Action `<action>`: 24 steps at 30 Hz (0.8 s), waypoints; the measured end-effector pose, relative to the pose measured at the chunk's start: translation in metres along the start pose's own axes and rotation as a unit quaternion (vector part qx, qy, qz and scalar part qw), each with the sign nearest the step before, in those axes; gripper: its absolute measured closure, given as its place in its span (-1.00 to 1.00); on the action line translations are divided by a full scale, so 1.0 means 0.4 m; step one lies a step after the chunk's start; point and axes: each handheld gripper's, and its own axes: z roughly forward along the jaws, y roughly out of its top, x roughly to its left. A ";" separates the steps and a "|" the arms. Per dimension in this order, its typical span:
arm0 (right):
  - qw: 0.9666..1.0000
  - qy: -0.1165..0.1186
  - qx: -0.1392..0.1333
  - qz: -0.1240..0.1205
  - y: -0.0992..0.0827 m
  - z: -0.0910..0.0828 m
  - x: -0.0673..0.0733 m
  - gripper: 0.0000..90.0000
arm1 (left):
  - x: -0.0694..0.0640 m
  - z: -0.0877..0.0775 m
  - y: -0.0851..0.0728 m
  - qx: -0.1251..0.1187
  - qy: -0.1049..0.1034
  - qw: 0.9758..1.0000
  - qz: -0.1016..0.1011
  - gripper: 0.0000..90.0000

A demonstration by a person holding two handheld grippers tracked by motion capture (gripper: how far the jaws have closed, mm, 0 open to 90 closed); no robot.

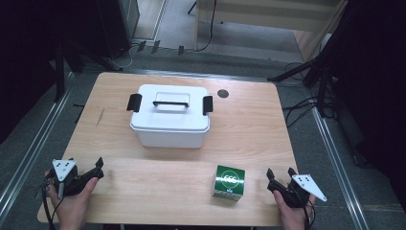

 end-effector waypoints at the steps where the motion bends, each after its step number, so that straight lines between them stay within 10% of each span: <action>1: 1.000 0.008 -0.001 0.006 0.000 0.000 -0.004 -0.32 | -0.006 0.000 0.001 0.001 -0.003 1.000 0.001 -0.65; 9: 0.999 0.028 0.016 0.000 0.005 -0.003 0.003 0.13 | -0.093 -0.025 0.002 -0.015 -0.044 0.999 0.014 0.04; 12: 0.999 0.037 0.026 -0.001 0.014 -0.013 0.026 0.36 | -0.150 -0.044 0.006 -0.017 -0.089 0.996 0.023 0.29; 19: 0.997 0.067 0.031 -0.028 0.021 -0.029 0.090 0.62 | -0.233 -0.058 -0.009 0.008 -0.124 0.991 0.046 0.45; 24: 0.995 0.085 0.037 -0.048 0.006 -0.048 0.147 0.83 | -0.317 -0.075 -0.016 0.018 -0.166 0.983 0.077 0.63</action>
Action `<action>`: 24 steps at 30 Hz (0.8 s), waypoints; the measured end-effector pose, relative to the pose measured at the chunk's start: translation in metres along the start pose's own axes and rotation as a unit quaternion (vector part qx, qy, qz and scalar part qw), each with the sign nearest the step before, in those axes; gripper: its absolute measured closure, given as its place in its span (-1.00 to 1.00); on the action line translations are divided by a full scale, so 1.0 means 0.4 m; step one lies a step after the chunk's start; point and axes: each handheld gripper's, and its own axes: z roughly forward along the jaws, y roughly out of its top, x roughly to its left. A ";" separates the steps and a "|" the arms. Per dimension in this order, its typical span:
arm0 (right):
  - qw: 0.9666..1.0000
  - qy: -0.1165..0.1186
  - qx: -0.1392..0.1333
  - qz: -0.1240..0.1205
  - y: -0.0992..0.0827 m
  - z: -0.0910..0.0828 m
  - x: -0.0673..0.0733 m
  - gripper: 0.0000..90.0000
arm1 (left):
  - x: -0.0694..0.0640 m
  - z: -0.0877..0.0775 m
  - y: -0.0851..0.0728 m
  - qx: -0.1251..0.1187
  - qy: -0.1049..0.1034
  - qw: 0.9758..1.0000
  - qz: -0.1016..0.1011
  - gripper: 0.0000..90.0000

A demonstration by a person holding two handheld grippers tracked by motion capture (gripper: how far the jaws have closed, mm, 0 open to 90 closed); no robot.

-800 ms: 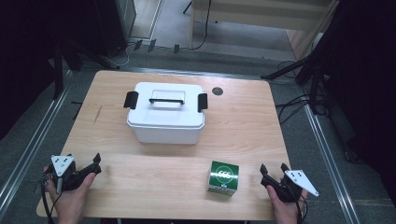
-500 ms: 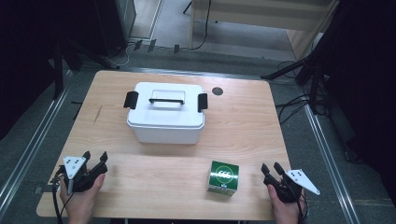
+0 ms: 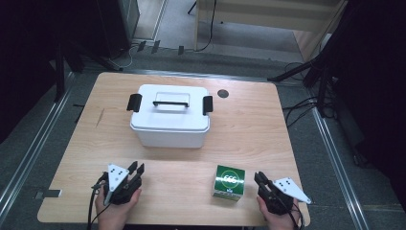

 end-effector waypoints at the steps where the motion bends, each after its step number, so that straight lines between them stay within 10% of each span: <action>1: 1.000 0.000 0.000 0.000 0.000 0.000 0.000 0.83 | 0.000 0.000 0.000 0.000 0.000 1.000 0.000 0.64; 14: 0.999 0.034 0.006 0.001 -0.020 0.012 0.086 1.00 | -0.194 0.066 0.023 0.043 -0.135 0.989 0.042 1.00; 20: 0.999 0.044 0.007 0.002 -0.020 0.025 0.114 1.00 | -0.246 0.080 0.021 0.063 -0.171 0.982 0.050 1.00; 24: 0.999 0.050 0.007 -0.004 -0.020 0.039 0.149 1.00 | -0.253 0.077 0.019 0.063 -0.169 0.982 0.045 1.00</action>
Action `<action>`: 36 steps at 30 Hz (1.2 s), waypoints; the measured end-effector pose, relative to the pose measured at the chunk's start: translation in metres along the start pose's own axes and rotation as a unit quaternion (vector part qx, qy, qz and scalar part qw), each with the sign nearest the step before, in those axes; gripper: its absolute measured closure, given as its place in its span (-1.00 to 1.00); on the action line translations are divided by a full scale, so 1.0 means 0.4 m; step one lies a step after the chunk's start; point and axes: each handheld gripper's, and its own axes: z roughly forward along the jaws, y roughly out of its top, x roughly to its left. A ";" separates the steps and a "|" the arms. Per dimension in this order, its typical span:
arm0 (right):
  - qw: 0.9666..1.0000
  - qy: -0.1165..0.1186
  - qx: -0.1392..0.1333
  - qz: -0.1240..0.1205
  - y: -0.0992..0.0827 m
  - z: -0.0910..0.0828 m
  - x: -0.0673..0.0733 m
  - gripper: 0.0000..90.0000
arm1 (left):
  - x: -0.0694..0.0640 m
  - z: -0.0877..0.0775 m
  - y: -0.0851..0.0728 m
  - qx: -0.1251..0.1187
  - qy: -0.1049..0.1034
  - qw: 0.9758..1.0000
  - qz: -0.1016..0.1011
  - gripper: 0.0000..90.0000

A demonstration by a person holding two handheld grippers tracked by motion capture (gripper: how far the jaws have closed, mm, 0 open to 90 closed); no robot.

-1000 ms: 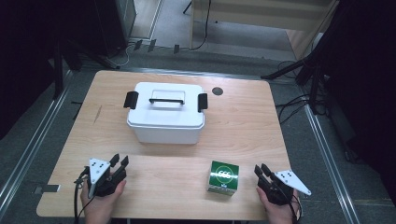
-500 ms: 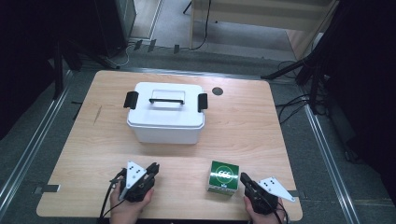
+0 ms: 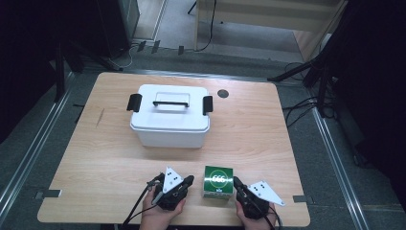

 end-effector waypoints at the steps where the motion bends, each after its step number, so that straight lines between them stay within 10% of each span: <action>1: 1.000 0.000 0.000 0.000 0.000 0.000 0.000 1.00 | 0.000 0.000 0.000 0.000 0.000 1.000 0.000 1.00; 8: 1.000 0.001 0.005 -0.025 0.001 0.038 0.078 1.00 | 0.013 -0.016 0.000 -0.002 0.012 1.000 -0.007 1.00; 13: 0.999 0.023 -0.005 -0.040 0.021 0.038 0.069 0.91 | 0.049 -0.038 0.004 -0.014 0.032 0.999 -0.019 0.88; 18: 0.999 0.011 -0.026 -0.026 0.092 0.055 0.005 0.95 | 0.168 -0.082 0.016 -0.029 0.086 0.994 -0.054 0.96; 26: 0.998 0.018 -0.023 -0.064 0.180 0.180 -0.016 1.00 | 0.374 -0.157 0.048 -0.057 0.167 0.979 -0.103 1.00; 32: 0.997 0.041 -0.007 -0.066 0.227 0.258 -0.013 1.00 | 0.449 -0.144 0.077 -0.054 0.180 0.975 -0.116 1.00; 36: 0.997 0.035 -0.006 -0.067 0.248 0.288 -0.012 1.00 | 0.480 -0.127 0.092 -0.044 0.178 0.978 -0.099 1.00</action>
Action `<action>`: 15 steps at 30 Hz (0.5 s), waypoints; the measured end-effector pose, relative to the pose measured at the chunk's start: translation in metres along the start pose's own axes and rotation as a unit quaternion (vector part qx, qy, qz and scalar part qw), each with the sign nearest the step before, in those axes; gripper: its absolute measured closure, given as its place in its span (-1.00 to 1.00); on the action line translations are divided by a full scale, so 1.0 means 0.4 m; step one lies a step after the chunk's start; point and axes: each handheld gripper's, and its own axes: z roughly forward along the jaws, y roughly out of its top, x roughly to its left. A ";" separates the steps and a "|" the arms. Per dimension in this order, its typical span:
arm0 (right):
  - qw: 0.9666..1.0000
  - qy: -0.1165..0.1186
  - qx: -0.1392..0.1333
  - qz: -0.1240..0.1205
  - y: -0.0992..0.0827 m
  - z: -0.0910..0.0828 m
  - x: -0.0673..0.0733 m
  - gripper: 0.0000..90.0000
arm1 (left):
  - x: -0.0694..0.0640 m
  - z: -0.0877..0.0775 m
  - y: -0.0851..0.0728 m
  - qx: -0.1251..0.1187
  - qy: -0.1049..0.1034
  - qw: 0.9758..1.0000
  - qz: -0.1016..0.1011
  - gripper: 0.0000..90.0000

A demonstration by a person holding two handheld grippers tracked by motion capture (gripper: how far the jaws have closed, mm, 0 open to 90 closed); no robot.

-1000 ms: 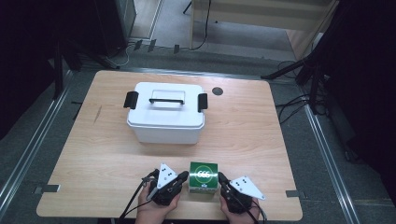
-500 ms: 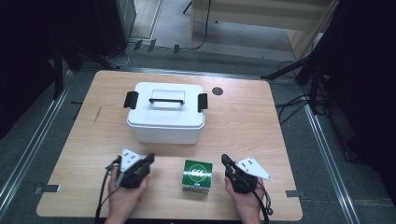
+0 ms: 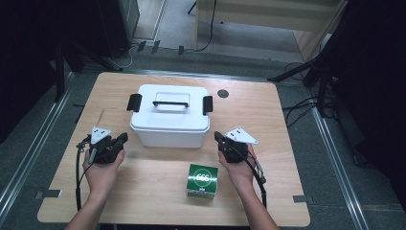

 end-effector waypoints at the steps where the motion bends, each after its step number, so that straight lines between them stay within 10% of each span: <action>1: 1.000 0.000 0.000 0.000 0.000 0.000 0.000 1.00 | 0.000 0.000 0.000 0.000 0.000 1.000 0.000 1.00; 15: 1.000 0.000 0.003 -0.006 0.040 0.076 0.022 1.00 | -0.014 0.068 0.037 0.019 -0.024 1.000 0.003 1.00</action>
